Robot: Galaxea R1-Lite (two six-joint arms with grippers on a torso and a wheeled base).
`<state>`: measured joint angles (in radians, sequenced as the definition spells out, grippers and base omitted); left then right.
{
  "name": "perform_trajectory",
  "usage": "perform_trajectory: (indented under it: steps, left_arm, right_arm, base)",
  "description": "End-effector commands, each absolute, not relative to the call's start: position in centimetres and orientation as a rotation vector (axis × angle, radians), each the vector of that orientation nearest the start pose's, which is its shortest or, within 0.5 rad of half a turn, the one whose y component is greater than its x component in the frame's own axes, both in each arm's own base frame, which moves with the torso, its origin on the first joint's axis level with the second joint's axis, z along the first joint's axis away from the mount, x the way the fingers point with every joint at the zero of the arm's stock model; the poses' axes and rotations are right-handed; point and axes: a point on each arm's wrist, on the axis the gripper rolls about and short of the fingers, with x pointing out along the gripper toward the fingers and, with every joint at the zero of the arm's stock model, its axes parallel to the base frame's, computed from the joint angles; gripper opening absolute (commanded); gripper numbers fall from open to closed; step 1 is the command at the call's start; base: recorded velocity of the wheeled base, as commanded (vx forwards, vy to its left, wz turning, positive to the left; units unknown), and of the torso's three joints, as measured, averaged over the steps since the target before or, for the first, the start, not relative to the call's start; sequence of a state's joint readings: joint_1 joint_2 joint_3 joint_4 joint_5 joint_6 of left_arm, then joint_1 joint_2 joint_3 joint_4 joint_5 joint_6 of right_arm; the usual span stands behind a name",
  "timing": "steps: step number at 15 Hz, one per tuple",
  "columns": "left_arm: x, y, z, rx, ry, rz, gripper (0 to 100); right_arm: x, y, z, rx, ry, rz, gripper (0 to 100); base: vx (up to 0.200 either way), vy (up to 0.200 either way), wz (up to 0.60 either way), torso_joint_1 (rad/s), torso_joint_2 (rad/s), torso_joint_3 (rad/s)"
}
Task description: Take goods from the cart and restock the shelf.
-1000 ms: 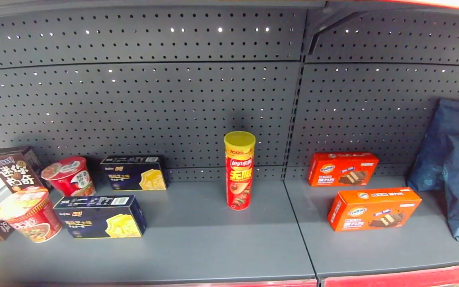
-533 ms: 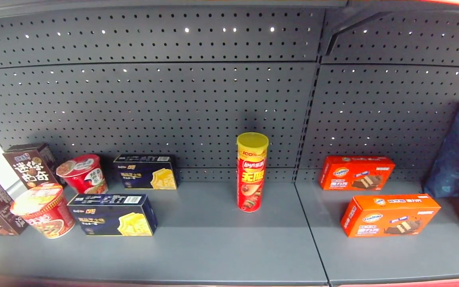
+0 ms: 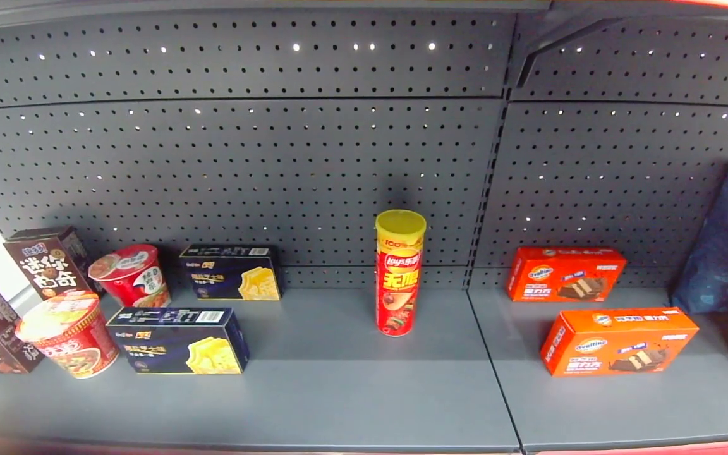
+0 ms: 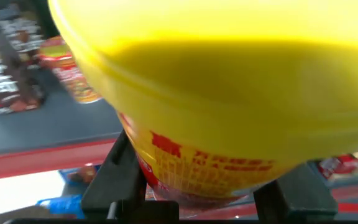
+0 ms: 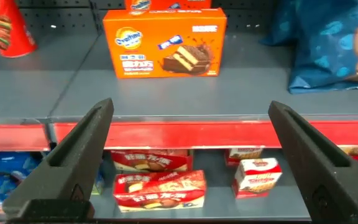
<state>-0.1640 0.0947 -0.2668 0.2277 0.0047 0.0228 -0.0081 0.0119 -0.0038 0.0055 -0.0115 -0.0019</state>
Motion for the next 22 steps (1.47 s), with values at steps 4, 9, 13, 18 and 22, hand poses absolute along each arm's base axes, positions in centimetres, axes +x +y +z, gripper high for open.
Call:
perform_trajectory:
  steps: [4,9,13,18,22]
  left_arm:
    - [-4.1,0.8,13.3,0.076,0.074,-0.081,0]
    - [-3.5,0.8,11.7,0.077,0.127,-0.119,0]
    - [-3.7,1.1,12.7,0.040,0.086,-0.167,0]
    - [-3.6,1.0,12.4,0.020,0.097,-0.170,0]
    - [-3.6,1.0,12.4,0.015,0.099,-0.169,0]
  right_arm:
    - [3.0,1.4,22.3,0.006,0.059,0.507,100]
    - [10.1,6.7,24.0,0.002,0.202,0.860,100]
    - [16.7,11.0,20.9,0.005,0.230,0.968,100]
    - [24.6,12.1,18.7,-0.096,0.234,1.071,100]
    - [28.4,13.4,16.9,-0.099,0.261,1.141,100]
  base:
    - [0.000,0.000,0.00,0.000,0.00,0.000]
    - [0.000,0.000,0.00,0.000,0.00,0.000]
    - [0.000,0.000,0.00,0.000,0.00,0.000]
    - [0.000,0.000,0.00,0.000,0.00,0.000]
    - [0.000,0.000,0.00,0.000,0.00,0.000]
